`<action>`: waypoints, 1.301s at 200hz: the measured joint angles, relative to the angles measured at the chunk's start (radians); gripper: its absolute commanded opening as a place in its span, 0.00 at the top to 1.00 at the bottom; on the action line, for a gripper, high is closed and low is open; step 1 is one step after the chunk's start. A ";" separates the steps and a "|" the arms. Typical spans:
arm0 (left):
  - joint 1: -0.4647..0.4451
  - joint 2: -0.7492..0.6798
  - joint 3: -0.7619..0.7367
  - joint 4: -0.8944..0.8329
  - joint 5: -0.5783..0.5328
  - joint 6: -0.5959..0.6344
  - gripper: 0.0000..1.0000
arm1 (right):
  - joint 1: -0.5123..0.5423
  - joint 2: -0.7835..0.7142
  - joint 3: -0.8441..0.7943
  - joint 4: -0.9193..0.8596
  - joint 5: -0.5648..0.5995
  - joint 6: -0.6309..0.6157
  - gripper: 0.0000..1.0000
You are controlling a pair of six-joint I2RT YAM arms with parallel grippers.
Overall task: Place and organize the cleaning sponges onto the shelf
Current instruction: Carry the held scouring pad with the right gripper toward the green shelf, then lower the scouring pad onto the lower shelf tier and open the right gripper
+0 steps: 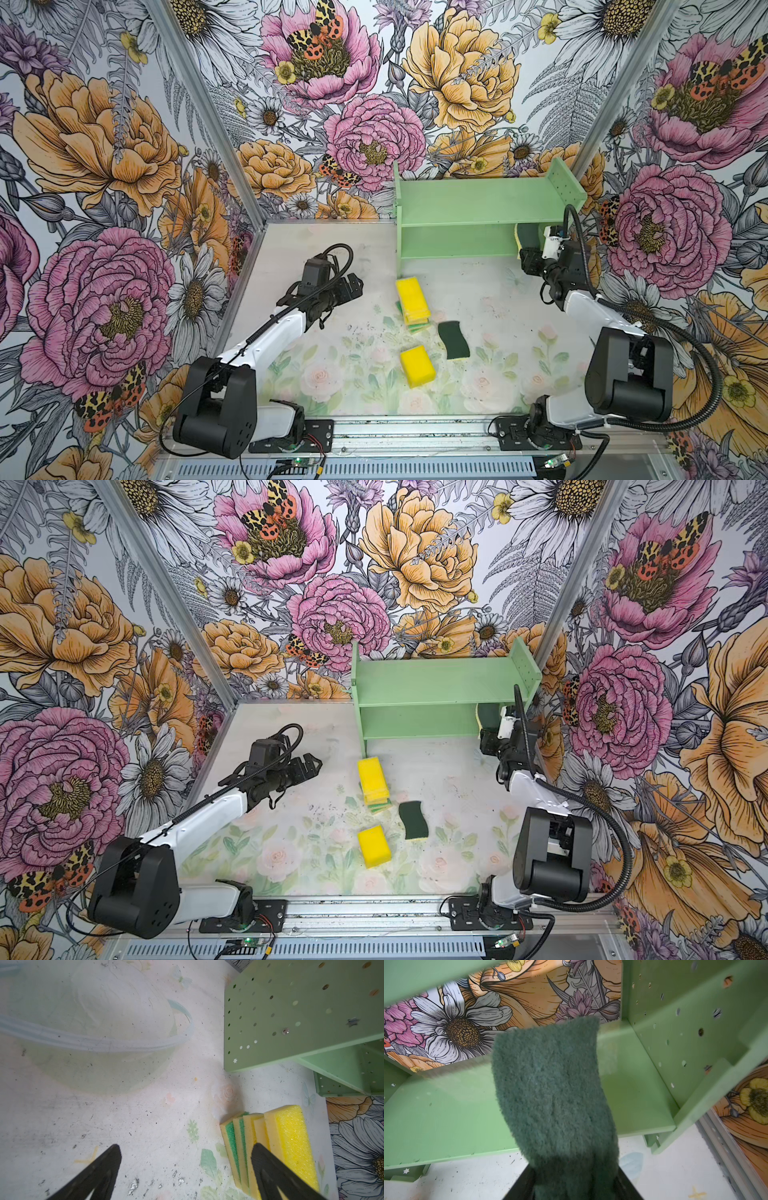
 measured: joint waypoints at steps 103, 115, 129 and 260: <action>0.000 0.013 0.007 0.000 0.000 0.007 0.01 | 0.003 0.050 -0.066 0.180 0.005 0.028 0.51; 0.000 0.013 0.007 0.000 0.000 0.008 0.01 | 0.009 0.059 -0.066 0.196 0.010 0.030 0.51; 0.000 0.014 0.007 0.000 0.000 0.008 0.01 | 0.019 0.069 -0.066 0.217 0.015 0.030 0.51; 0.001 0.017 0.007 0.000 0.000 0.008 0.01 | 0.050 0.154 -0.071 0.373 0.063 0.030 0.52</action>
